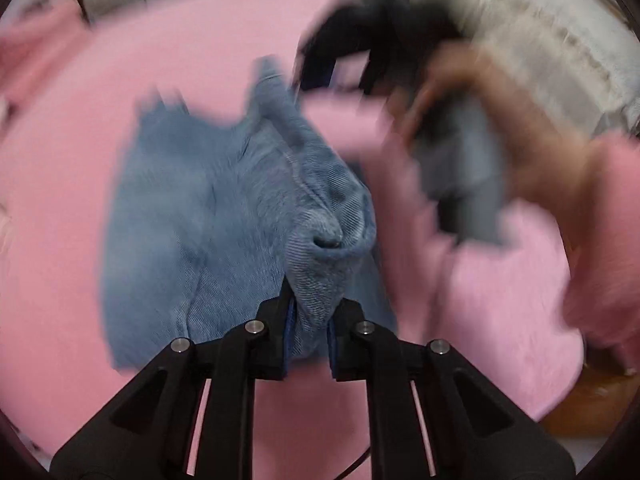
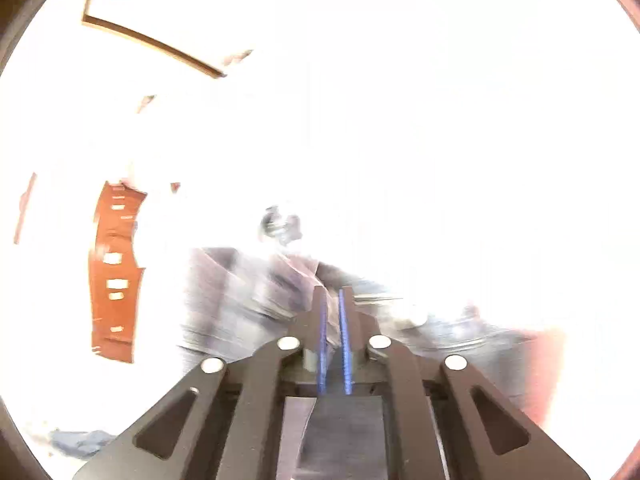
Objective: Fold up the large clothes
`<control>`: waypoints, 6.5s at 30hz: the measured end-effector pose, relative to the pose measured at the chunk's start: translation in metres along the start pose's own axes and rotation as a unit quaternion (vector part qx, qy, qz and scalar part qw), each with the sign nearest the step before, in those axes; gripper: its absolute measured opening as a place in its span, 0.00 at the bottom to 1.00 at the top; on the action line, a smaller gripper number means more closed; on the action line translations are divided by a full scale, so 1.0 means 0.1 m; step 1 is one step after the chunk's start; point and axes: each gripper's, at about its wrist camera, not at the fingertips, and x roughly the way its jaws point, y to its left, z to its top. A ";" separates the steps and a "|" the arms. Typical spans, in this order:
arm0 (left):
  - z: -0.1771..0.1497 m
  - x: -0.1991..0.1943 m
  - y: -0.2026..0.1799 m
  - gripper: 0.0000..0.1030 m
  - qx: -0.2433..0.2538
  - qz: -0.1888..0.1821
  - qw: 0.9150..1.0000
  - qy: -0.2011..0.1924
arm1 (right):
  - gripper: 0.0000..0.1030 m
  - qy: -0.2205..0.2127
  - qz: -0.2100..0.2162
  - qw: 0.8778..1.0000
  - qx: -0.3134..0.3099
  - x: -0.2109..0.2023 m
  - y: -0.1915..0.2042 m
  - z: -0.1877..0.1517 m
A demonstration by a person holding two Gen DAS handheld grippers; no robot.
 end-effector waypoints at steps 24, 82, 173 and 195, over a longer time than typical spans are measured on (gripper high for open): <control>-0.02 -0.66 1.59 0.48 -0.117 0.051 0.992 -0.001 | 0.13 0.109 -0.098 0.986 -0.073 -0.52 -0.55 -2.00; 0.39 0.23 2.58 0.04 -0.157 -0.063 0.982 0.086 | 0.00 0.023 -0.006 0.996 -0.086 -0.71 0.78 -2.60; 0.20 0.14 3.00 0.66 -0.175 -0.049 0.968 0.174 | 0.85 0.061 -0.117 0.976 0.174 -1.79 -0.88 -2.71; 0.69 0.87 3.30 0.79 -0.243 -0.131 0.948 0.157 | 0.95 0.050 0.070 0.984 0.155 -1.47 -1.50 -2.06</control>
